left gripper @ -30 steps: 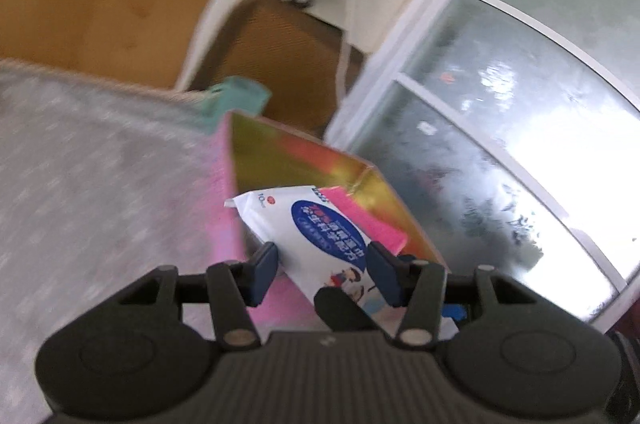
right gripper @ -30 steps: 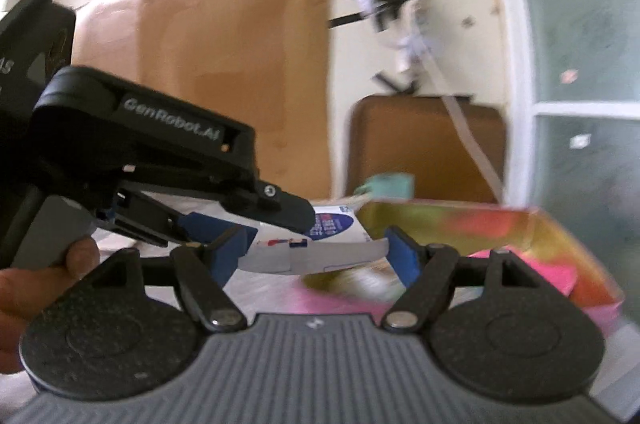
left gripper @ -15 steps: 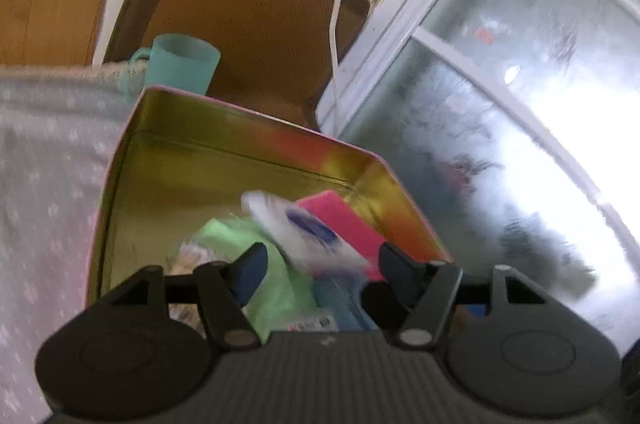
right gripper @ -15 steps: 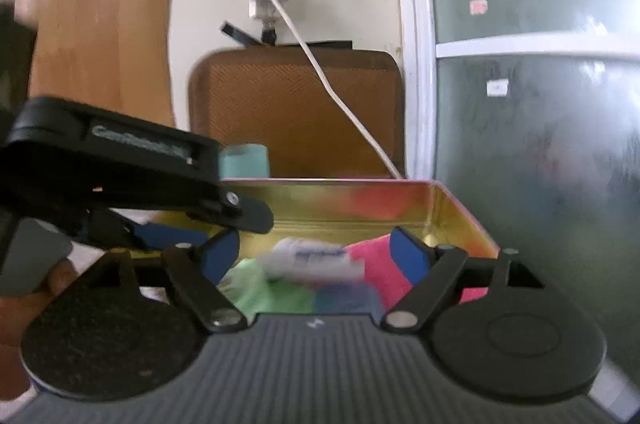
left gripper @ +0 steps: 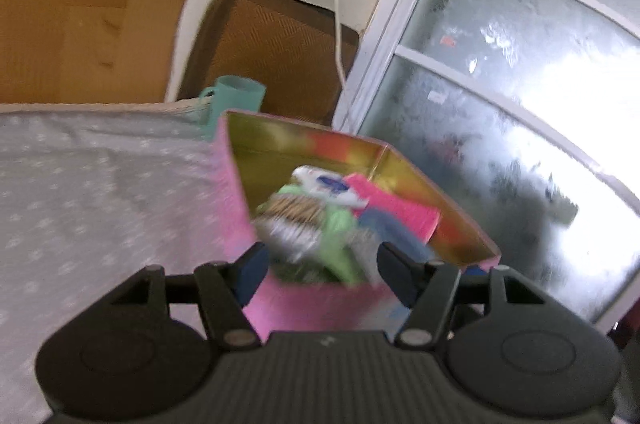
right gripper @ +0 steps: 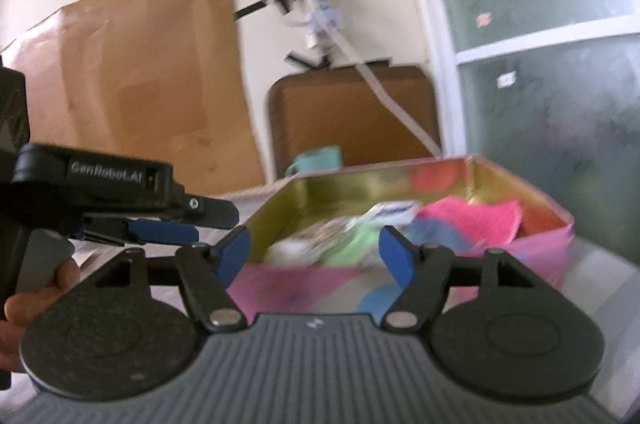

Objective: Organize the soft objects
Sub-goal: 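Reach for the white birthday card and grasp it with the right gripper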

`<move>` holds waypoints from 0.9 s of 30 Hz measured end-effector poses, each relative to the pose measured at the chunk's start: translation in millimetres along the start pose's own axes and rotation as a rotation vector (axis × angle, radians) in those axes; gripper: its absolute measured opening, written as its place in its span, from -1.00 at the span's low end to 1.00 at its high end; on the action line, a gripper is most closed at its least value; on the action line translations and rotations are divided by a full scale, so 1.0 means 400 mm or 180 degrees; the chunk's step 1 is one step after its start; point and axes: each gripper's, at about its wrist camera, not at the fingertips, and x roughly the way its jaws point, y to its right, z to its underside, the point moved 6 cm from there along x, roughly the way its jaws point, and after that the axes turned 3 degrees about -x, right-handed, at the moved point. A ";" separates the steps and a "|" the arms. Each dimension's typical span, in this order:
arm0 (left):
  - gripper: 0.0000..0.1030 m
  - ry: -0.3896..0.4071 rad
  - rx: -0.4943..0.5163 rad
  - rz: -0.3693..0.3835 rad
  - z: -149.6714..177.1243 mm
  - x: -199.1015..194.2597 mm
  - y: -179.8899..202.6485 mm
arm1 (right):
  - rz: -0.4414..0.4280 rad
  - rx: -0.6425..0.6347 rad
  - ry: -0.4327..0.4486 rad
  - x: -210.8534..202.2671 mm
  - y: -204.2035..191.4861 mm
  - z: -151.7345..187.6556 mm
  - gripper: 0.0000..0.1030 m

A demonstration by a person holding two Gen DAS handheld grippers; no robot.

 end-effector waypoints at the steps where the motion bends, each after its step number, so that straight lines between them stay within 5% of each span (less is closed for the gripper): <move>1: 0.20 -0.0011 0.0023 -0.0039 0.015 -0.022 -0.012 | -0.0036 -0.0023 -0.0039 -0.004 -0.019 0.008 0.42; 10: 0.20 -0.0096 -0.0131 -0.0528 0.111 -0.137 -0.173 | -0.0161 -0.0247 -0.0323 -0.016 -0.164 0.046 0.41; 27: 0.25 0.0012 -0.0115 -0.1045 0.157 -0.258 -0.342 | -0.0106 -0.0200 -0.0474 -0.008 -0.184 0.055 0.41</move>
